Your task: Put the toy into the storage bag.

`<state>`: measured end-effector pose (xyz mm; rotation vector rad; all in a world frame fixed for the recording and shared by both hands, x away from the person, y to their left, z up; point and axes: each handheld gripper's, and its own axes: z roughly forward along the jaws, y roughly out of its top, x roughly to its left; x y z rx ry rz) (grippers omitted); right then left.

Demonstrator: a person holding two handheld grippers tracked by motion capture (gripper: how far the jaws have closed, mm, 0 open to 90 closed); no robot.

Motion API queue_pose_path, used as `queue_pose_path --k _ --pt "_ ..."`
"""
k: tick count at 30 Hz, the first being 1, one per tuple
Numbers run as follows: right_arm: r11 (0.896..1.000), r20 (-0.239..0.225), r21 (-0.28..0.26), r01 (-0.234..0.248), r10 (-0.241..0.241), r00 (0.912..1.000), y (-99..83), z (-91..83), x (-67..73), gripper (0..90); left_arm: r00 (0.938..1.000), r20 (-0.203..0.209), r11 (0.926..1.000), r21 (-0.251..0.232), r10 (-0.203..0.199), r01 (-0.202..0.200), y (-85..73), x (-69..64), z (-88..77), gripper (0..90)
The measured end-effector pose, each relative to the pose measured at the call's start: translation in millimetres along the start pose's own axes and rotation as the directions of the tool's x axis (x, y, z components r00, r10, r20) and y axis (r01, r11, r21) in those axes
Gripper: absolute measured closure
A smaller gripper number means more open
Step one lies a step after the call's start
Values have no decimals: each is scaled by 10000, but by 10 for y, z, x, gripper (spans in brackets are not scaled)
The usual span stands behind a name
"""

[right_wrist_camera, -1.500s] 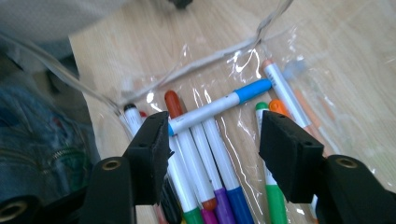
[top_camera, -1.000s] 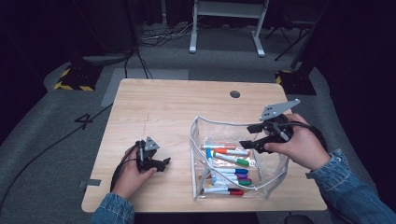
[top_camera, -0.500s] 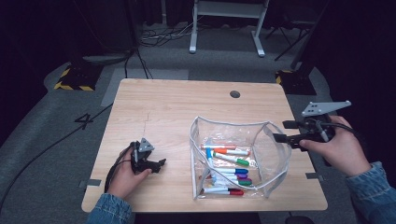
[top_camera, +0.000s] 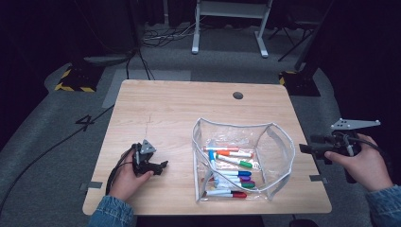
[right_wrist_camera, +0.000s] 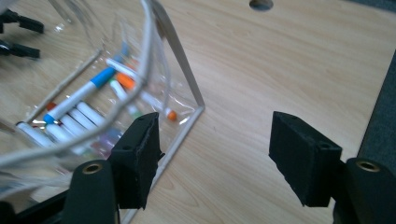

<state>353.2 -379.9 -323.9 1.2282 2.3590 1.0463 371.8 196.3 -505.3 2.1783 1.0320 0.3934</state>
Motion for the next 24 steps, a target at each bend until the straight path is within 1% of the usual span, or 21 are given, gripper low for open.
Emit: queue_pose_path --k 2,4,9,10,11,14,16,21,23,24 --pt "9997 45 165 -201 201 9998 -124 82 -65 339 10000 0 10000 3 0 0 0 0 0 163" --pt "9980 7 288 -565 565 9984 -264 184 -136 336 10000 -3 10000 1 7 -7 0 1 0 164" --pt "9946 300 562 -869 853 9959 -523 399 -228 325 10000 0 10000 -2 3 -3 0 1 0 163" --pt "9925 308 647 -1040 1021 9943 -589 457 -236 324 10000 1 10000 -2 3 -3 0 1 0 163" --pt "9919 336 675 -1078 1057 9938 -630 495 -243 320 10000 2 10000 1 5 -5 0 1 0 163" --pt "9903 839 1105 -837 746 9937 -783 634 -259 313 10000 -3 10000 -1 4 -4 0 1 0 163" --pt "9887 822 1065 -1056 971 9919 -892 727 -269 312 10000 -3 10000 2 5 -5 0 1 0 163" --pt "9844 836 1034 -1424 1341 9874 -1117 913 -260 309 10000 -4 10000 3 4 -4 0 1 0 163" --pt "9853 1001 927 -1432 1339 9859 -1203 973 -251 310 10000 -2 10000 2 4 -4 0 1 0 163" --pt "9871 1130 886 -1330 1227 9860 -1239 995 -242 313 10000 -5 10000 2 3 -3 0 0 0 163"
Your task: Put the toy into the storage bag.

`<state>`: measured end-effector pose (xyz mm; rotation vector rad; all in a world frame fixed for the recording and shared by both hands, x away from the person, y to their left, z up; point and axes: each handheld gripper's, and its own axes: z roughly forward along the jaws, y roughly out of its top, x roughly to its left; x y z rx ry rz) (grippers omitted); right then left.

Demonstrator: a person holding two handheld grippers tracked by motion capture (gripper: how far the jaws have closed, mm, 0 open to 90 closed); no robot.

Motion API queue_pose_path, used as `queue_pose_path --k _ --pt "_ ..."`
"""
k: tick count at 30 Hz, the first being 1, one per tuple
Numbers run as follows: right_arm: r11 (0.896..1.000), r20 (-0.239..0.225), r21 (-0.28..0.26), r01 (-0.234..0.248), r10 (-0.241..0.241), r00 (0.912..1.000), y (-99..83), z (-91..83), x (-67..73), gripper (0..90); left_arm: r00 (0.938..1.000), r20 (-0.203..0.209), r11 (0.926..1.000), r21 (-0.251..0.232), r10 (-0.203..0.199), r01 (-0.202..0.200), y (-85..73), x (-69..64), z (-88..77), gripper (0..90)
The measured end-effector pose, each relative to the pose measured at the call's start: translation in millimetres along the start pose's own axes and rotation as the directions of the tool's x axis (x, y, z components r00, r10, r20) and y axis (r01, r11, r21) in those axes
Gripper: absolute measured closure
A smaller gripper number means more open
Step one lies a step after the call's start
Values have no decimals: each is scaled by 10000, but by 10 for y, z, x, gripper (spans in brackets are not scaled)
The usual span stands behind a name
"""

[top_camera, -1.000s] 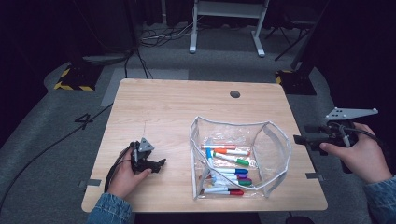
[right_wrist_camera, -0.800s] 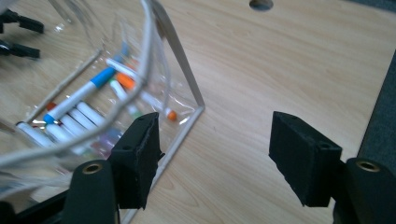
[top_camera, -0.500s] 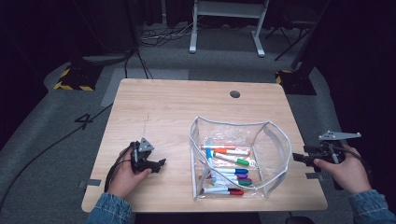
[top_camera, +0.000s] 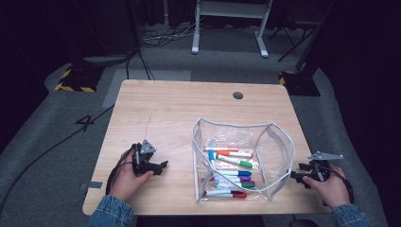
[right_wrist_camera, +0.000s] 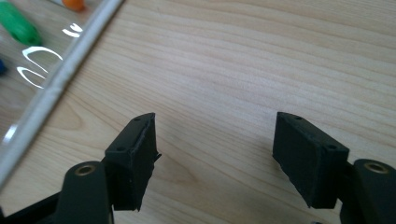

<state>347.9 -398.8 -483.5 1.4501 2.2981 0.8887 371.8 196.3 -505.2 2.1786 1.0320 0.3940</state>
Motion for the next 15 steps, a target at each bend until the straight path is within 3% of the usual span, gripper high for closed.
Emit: queue_pose_path --k 5,8,15 --pt "9951 441 -838 521 -485 9978 -122 73 22 253 10000 4 10000 3 -7 7 0 -1 1 162" --pt "9858 533 -1482 792 -721 9960 -178 131 22 195 10000 -17 10000 39 1 -1 5 0 2 159" --pt "9854 623 -1542 722 -632 9961 -192 125 44 206 10000 -65 10000 28 11 -10 6 1 3 157"
